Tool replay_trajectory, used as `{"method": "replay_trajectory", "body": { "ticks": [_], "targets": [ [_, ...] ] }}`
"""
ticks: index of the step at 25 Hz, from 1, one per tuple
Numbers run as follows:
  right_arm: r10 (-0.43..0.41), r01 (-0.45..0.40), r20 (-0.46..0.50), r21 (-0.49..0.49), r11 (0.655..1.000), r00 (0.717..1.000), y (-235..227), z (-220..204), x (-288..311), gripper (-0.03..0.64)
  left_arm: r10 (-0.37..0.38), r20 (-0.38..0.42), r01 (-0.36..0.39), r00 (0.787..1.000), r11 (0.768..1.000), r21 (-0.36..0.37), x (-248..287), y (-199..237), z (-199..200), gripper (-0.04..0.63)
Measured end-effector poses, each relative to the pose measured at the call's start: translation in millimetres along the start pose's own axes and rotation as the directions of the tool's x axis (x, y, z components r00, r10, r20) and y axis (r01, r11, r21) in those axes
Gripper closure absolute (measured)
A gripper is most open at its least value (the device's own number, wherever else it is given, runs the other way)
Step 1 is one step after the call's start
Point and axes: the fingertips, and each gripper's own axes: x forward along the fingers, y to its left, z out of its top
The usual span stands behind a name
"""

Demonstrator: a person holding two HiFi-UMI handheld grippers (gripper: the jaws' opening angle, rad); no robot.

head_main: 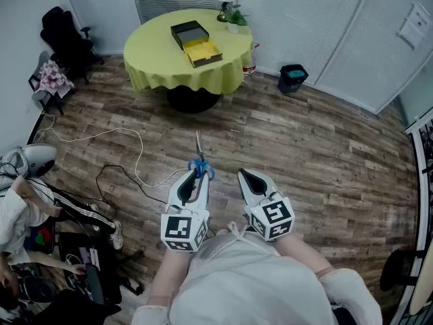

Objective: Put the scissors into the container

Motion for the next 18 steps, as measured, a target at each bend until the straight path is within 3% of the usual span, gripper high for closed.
{"method": "replay_trajectory", "body": {
  "ticks": [18],
  "targets": [
    [-0.034, 0.036, -0.045, 0.037, 0.999, 0.998, -10, -11, 9, 0.617, -0.011, -0.006, 0.011, 1.000, 0.999, -0.040, 15, 7, -3, 0.511]
  ]
}}
